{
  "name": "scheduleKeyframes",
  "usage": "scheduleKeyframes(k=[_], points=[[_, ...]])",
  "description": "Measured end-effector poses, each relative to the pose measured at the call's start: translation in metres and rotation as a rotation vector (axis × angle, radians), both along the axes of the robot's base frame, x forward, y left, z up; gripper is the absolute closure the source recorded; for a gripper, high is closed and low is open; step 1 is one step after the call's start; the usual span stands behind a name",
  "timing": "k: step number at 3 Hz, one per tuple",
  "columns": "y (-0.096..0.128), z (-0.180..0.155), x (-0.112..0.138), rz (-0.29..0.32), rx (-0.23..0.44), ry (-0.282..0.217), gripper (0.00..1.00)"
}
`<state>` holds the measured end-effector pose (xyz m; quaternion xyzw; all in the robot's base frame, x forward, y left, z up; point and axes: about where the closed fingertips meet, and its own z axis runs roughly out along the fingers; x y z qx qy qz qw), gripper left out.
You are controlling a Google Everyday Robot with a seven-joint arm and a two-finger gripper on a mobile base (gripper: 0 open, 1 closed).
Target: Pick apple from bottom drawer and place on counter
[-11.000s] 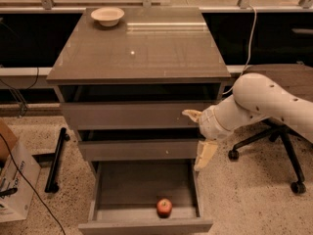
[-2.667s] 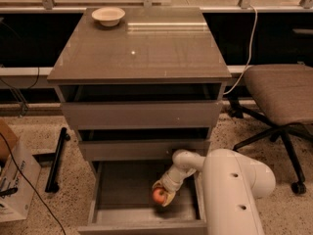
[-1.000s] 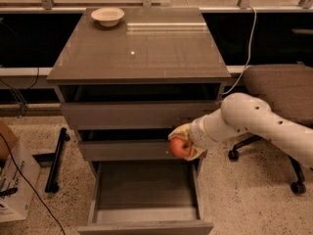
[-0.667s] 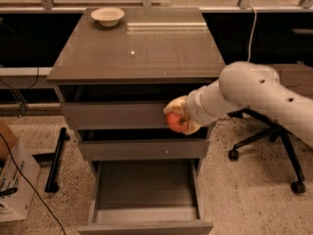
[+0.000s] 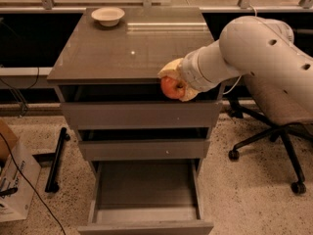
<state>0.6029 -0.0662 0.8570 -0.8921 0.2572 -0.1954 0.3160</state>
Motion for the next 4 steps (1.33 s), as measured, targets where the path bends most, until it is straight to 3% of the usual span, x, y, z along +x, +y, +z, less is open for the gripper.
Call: scheduleKeyframes(k=[1,2,4], points=[[-0.001,0.011,0.016,-0.005,-0.028,-0.029,1.0],[0.0,0.029,0.052,0.001,-0.071,-0.08,1.0],[0.004,0.04,0.12,0.017,-0.154,-0.084,1.0]])
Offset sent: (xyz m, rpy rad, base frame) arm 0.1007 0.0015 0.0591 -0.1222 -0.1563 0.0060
